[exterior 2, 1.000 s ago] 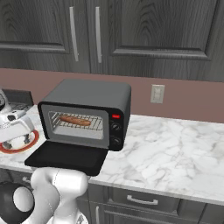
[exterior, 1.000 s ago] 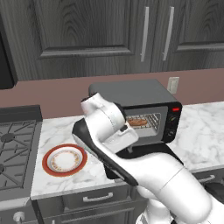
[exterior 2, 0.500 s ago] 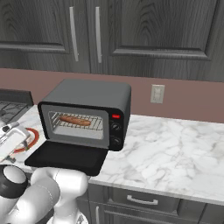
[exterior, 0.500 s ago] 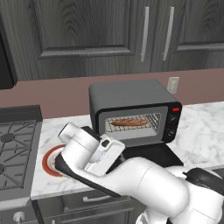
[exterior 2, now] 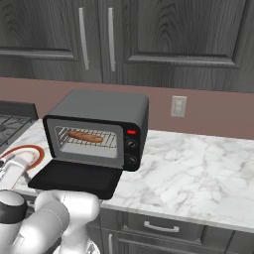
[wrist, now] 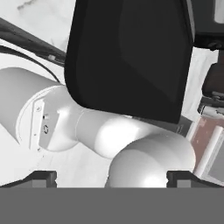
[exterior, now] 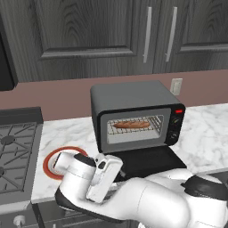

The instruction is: Pull the toaster oven rack outwards. Pick up the baguette from the plate and place it on the toaster oven rack. Close the toaster oven door fully and set the temperature to the lowest setting.

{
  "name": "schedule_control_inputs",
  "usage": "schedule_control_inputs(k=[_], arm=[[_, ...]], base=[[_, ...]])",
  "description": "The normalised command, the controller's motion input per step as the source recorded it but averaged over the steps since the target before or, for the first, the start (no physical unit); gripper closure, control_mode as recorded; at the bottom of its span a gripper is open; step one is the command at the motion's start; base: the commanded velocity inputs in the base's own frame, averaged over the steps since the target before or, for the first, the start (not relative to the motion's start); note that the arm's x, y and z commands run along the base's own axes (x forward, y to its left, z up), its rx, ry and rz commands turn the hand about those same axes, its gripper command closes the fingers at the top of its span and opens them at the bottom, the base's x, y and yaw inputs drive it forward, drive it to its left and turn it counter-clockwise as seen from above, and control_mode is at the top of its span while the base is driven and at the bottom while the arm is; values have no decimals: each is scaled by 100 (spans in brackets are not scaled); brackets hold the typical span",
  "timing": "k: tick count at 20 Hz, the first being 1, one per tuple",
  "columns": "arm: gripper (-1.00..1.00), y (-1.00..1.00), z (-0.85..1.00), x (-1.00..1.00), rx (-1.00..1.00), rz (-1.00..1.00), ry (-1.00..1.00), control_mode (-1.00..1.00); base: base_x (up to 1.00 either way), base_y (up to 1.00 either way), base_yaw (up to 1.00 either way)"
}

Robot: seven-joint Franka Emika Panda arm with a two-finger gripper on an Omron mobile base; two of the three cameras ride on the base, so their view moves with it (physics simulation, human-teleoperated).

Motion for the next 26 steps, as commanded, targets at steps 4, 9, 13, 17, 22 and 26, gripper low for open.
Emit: schedule_control_inputs(k=[4, 9, 13, 17, 22, 26], arm=[[-100, 0, -12, 0, -5, 14, -17, -100], [-100, 0, 0, 7, -1, 18, -25, -100], [-100, -1, -1, 5, 0, 16, -22, -100], [-100, -7, -7, 12, -4, 4, -3, -100], [-100, -5, 0, 33, -4, 1, 6, -100], [-100, 0, 0, 42, -6, 4, 7, -100]], base=[[0, 0, 0], [0, 0, 0], [0, 0, 0], [0, 0, 0], [0, 0, 0], [0, 0, 0]])
